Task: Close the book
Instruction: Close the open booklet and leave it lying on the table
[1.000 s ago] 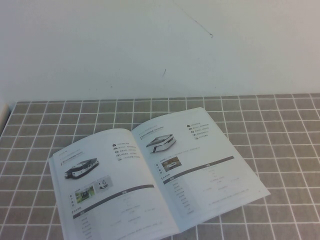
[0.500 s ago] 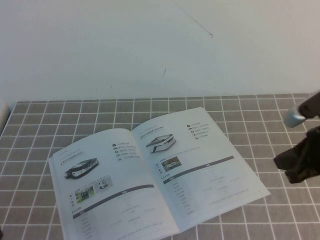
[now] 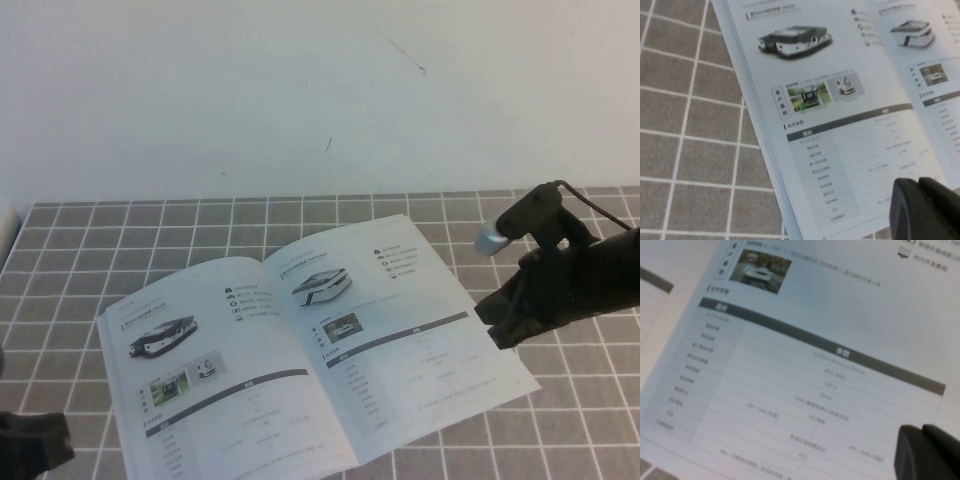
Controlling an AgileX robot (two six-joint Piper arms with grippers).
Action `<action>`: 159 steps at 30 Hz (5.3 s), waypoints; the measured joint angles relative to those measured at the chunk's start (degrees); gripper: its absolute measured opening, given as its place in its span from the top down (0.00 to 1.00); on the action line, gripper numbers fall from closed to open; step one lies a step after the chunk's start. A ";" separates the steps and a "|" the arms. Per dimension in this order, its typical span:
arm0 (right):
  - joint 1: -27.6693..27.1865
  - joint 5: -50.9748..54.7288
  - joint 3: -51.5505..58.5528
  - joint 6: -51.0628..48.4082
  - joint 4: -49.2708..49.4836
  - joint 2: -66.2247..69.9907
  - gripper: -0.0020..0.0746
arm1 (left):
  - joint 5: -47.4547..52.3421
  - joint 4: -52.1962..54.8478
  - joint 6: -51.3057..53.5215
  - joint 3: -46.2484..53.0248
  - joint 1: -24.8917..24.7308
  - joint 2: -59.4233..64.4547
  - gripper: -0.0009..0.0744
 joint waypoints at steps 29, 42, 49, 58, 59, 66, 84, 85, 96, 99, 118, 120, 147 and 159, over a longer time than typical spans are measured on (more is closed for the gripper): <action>0.71 -2.29 -1.09 -28.05 27.90 14.31 0.98 | -15.32 -4.23 1.89 -1.14 0.00 34.77 0.99; 0.71 -2.53 -1.36 -25.62 27.08 14.31 0.98 | -24.06 -7.90 3.18 -1.26 0.00 44.12 0.99; 0.71 -2.53 -1.36 -24.07 27.08 14.31 0.98 | -25.81 -8.01 3.78 -1.26 0.00 47.95 0.99; 0.71 -2.53 -1.45 -23.06 27.08 14.43 0.98 | -27.89 -8.99 5.20 -1.68 0.00 51.21 0.99; 0.71 -2.53 -1.45 -22.94 27.08 14.43 0.98 | -27.89 -9.38 5.20 -1.68 0.00 51.21 0.99; 0.49 -1.63 -1.71 -21.98 27.30 15.57 0.98 | -27.30 -10.16 5.70 -2.08 0.00 51.34 0.99; 0.49 -0.97 -2.10 -20.81 28.09 16.59 0.98 | -22.59 -5.46 11.26 -7.04 0.00 51.95 0.99; 0.49 -0.97 -2.10 -20.81 28.09 16.59 0.98 | -22.88 -5.31 11.26 -7.04 0.00 52.19 0.99; 0.49 -0.95 -2.10 -20.69 28.23 16.67 0.98 | -24.31 -5.95 11.26 -7.91 0.04 56.41 0.99; 0.49 -0.95 -2.10 -20.57 28.27 16.67 0.98 | -24.31 -6.54 11.26 -8.04 0.04 56.53 0.99; 0.49 -0.85 -2.10 -20.06 28.41 16.67 0.98 | -17.14 -6.92 13.28 -13.57 0.13 57.69 0.99; 0.49 -0.85 -2.10 -20.06 28.51 16.67 0.98 | -16.38 -5.49 13.41 -13.66 0.13 57.69 0.99; 0.04 0.36 -2.14 -19.74 28.73 16.72 0.98 | -14.07 9.07 -1.83 -13.71 0.03 57.69 0.99; 0.04 0.51 -2.14 -19.74 28.99 16.80 0.98 | -14.57 6.42 -0.57 -13.71 -0.37 57.69 0.99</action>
